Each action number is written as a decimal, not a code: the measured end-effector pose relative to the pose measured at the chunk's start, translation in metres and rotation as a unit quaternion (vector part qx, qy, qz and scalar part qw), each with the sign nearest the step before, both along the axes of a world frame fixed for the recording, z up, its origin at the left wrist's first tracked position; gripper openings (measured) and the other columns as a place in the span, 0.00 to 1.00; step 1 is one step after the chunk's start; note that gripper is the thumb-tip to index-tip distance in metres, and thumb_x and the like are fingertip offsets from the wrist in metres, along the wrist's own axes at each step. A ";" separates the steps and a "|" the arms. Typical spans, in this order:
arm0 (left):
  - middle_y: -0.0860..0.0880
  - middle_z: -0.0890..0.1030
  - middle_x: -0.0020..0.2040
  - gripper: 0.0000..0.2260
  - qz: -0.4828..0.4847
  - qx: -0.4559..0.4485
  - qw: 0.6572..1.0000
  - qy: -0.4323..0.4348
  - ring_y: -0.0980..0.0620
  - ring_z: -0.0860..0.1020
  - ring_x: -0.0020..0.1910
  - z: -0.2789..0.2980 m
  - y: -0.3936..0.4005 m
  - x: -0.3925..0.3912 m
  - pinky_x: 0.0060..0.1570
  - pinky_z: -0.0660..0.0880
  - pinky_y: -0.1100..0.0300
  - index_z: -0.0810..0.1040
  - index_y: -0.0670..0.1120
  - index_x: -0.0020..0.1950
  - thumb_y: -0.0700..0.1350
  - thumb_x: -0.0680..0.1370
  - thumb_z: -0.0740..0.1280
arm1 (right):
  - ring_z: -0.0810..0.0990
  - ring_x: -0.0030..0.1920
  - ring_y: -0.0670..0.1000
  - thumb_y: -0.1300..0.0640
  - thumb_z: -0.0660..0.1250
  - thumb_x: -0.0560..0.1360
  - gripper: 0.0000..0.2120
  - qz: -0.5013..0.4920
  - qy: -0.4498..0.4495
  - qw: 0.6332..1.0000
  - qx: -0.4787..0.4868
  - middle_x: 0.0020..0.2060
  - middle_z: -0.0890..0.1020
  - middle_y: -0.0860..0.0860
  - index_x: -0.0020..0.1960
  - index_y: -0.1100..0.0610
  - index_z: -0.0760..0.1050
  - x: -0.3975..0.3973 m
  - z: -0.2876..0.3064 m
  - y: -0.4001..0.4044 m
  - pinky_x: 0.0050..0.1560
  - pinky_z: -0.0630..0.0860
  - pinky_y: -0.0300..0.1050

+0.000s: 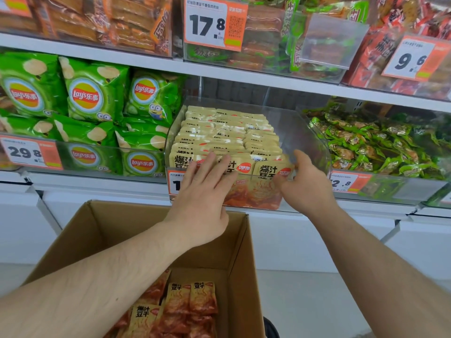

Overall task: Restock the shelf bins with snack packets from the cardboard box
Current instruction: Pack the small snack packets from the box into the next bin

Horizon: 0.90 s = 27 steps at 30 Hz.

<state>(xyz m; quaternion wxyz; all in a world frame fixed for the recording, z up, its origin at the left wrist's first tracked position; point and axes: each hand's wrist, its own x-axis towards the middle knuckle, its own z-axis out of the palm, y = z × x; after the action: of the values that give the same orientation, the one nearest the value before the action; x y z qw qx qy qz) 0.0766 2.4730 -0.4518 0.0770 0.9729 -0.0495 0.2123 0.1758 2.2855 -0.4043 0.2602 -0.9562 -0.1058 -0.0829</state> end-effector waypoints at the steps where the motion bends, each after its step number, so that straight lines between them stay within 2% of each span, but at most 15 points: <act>1: 0.50 0.49 0.81 0.35 -0.009 -0.002 1.000 -0.006 0.47 0.41 0.80 -0.002 0.000 -0.002 0.77 0.38 0.45 0.59 0.50 0.79 0.43 0.73 0.66 | 0.74 0.63 0.61 0.50 0.67 0.74 0.29 -0.010 -0.007 1.000 0.006 0.63 0.77 0.56 0.72 0.52 0.62 0.003 -0.002 0.001 0.65 0.69 0.57; 3: 0.50 0.52 0.81 0.34 -0.022 -0.011 1.000 -0.013 0.47 0.45 0.80 -0.006 0.000 -0.004 0.77 0.39 0.47 0.62 0.49 0.78 0.43 0.72 0.67 | 0.73 0.63 0.63 0.52 0.69 0.72 0.29 -0.028 -0.089 0.996 0.010 0.64 0.75 0.59 0.70 0.57 0.66 0.002 -0.004 0.004 0.62 0.70 0.58; 5: 0.50 0.58 0.80 0.32 -0.023 -0.027 0.999 -0.020 0.49 0.49 0.79 -0.012 0.000 -0.009 0.76 0.40 0.52 0.65 0.49 0.76 0.44 0.72 0.68 | 0.75 0.58 0.65 0.53 0.67 0.68 0.26 0.000 -0.259 0.966 0.025 0.58 0.77 0.60 0.64 0.61 0.74 -0.007 -0.010 0.013 0.55 0.72 0.57; 6: 0.50 0.63 0.78 0.31 -0.017 -0.039 0.999 -0.026 0.49 0.53 0.78 -0.016 0.002 -0.013 0.74 0.43 0.53 0.68 0.49 0.74 0.45 0.71 0.68 | 0.77 0.54 0.64 0.54 0.66 0.67 0.23 0.041 -0.326 0.943 0.049 0.54 0.79 0.60 0.59 0.62 0.77 -0.016 -0.016 0.022 0.52 0.72 0.56; 8: 0.50 0.71 0.72 0.27 0.008 -0.071 0.997 -0.035 0.49 0.61 0.74 -0.022 0.009 -0.022 0.70 0.54 0.52 0.73 0.48 0.69 0.47 0.69 0.66 | 0.79 0.48 0.60 0.57 0.66 0.66 0.15 0.165 -0.362 0.914 0.072 0.47 0.80 0.57 0.51 0.60 0.80 -0.043 -0.035 0.045 0.47 0.72 0.51; 10: 0.49 0.76 0.66 0.25 0.032 -0.080 0.996 -0.030 0.49 0.66 0.69 -0.036 0.022 -0.034 0.63 0.63 0.50 0.77 0.45 0.64 0.48 0.68 0.60 | 0.79 0.43 0.57 0.57 0.64 0.65 0.12 0.277 -0.303 0.911 0.053 0.42 0.80 0.54 0.45 0.58 0.80 -0.065 -0.064 0.071 0.44 0.72 0.48; 12: 0.48 0.78 0.64 0.24 0.053 -0.094 0.994 -0.006 0.46 0.70 0.66 -0.049 0.035 -0.044 0.60 0.67 0.49 0.77 0.45 0.62 0.48 0.68 0.59 | 0.79 0.41 0.57 0.54 0.61 0.66 0.11 0.309 -0.220 0.925 0.019 0.38 0.80 0.53 0.43 0.57 0.78 -0.072 -0.088 0.090 0.39 0.74 0.47; 15: 0.48 0.77 0.66 0.23 0.125 -0.181 0.970 0.102 0.45 0.73 0.66 -0.087 0.058 -0.060 0.64 0.69 0.47 0.74 0.48 0.68 0.44 0.72 0.67 | 0.79 0.47 0.56 0.52 0.62 0.72 0.06 0.264 0.012 0.959 -0.100 0.44 0.81 0.51 0.45 0.53 0.74 -0.070 -0.131 0.116 0.43 0.75 0.46; 17: 0.50 0.78 0.65 0.23 0.162 -0.235 0.945 0.159 0.47 0.75 0.65 -0.114 0.071 -0.070 0.64 0.71 0.49 0.72 0.50 0.70 0.44 0.74 0.68 | 0.80 0.53 0.56 0.50 0.63 0.74 0.09 0.206 0.179 0.945 -0.180 0.51 0.81 0.52 0.51 0.53 0.76 -0.064 -0.169 0.129 0.49 0.78 0.47; 19: 0.53 0.78 0.63 0.22 0.192 -0.279 0.915 0.219 0.50 0.76 0.62 -0.137 0.082 -0.075 0.62 0.73 0.53 0.72 0.51 0.69 0.45 0.75 0.67 | 0.79 0.56 0.57 0.49 0.64 0.75 0.15 0.132 0.305 0.917 -0.221 0.56 0.80 0.53 0.58 0.55 0.77 -0.059 -0.210 0.135 0.53 0.79 0.48; 23: 0.55 0.78 0.58 0.17 0.235 -0.367 0.857 0.274 0.51 0.77 0.58 -0.173 0.101 -0.073 0.59 0.74 0.56 0.74 0.51 0.66 0.47 0.77 0.67 | 0.79 0.59 0.56 0.51 0.64 0.78 0.14 0.034 0.392 0.878 -0.274 0.59 0.80 0.54 0.59 0.57 0.78 -0.055 -0.282 0.132 0.53 0.78 0.45; 27: 0.58 0.77 0.49 0.10 0.266 -0.424 0.815 0.293 0.51 0.77 0.55 -0.204 0.111 -0.064 0.56 0.77 0.55 0.73 0.54 0.57 0.46 0.77 0.66 | 0.78 0.63 0.56 0.44 0.69 0.73 0.24 0.025 0.463 0.855 -0.233 0.63 0.79 0.54 0.65 0.54 0.76 -0.056 -0.338 0.131 0.57 0.75 0.44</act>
<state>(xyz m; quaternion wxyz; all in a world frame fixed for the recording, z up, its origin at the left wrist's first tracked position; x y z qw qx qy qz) 0.0125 2.5845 -0.6556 0.4330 0.8355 0.3308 -0.0705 0.1202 2.4163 -0.7424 0.0507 -0.9137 -0.0135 0.4029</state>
